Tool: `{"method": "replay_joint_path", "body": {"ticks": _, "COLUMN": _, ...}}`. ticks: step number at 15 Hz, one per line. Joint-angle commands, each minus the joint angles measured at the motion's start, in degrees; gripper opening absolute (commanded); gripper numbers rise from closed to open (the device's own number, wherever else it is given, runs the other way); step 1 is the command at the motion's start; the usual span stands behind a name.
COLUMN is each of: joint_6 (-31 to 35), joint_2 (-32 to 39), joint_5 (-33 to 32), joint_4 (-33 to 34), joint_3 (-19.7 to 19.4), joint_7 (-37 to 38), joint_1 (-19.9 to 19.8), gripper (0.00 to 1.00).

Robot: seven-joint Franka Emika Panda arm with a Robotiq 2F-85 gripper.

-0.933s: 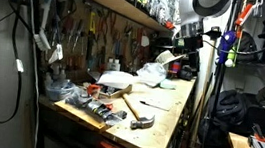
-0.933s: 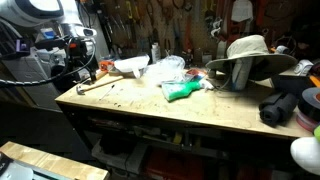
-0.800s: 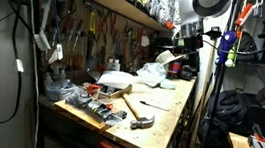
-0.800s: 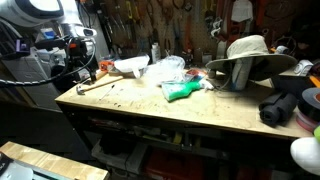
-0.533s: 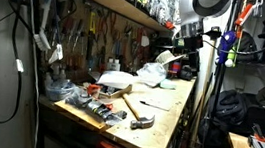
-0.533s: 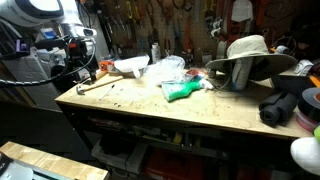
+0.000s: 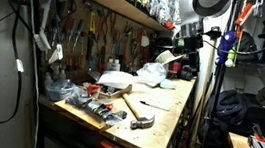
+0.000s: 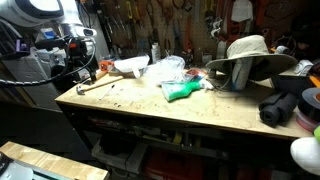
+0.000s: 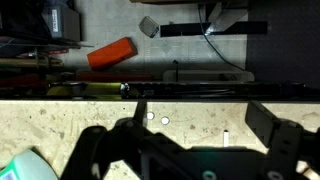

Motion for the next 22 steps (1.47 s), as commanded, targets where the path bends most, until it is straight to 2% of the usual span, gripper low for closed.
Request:
{"method": "replay_joint_path", "body": {"ticks": 1, "joint_6": -0.22, "joint_2": -0.02, "joint_5": -0.1, "joint_4": 0.12, "joint_3": -0.34, "joint_7": 0.11, "joint_1": 0.4, "gripper": 1.0}}
{"method": "replay_joint_path", "body": {"ticks": 7, "joint_6": -0.22, "joint_2": -0.02, "joint_5": -0.1, "joint_4": 0.12, "joint_3": -0.34, "joint_7": 0.11, "joint_1": 0.4, "gripper": 1.0}}
{"method": "replay_joint_path", "body": {"ticks": 11, "joint_6": 3.35, "joint_2": 2.66, "joint_5": -0.4, "joint_4": 5.03, "joint_3": -0.65, "joint_7": -0.71, "joint_1": 0.56, "gripper": 1.0}}
{"method": "replay_joint_path", "body": {"ticks": 17, "joint_6": 16.7, "joint_2": 8.23, "joint_5": -5.4, "joint_4": 11.29, "joint_3": 0.94, "joint_7": 0.94, "joint_1": 0.72, "gripper": 1.0}}
{"method": "replay_joint_path", "body": {"ticks": 22, "joint_6": 27.48, "joint_2": 14.61, "joint_5": 0.87, "joint_4": 14.61, "joint_3": -1.03, "joint_7": 0.28, "joint_1": 0.64, "gripper": 1.0}}
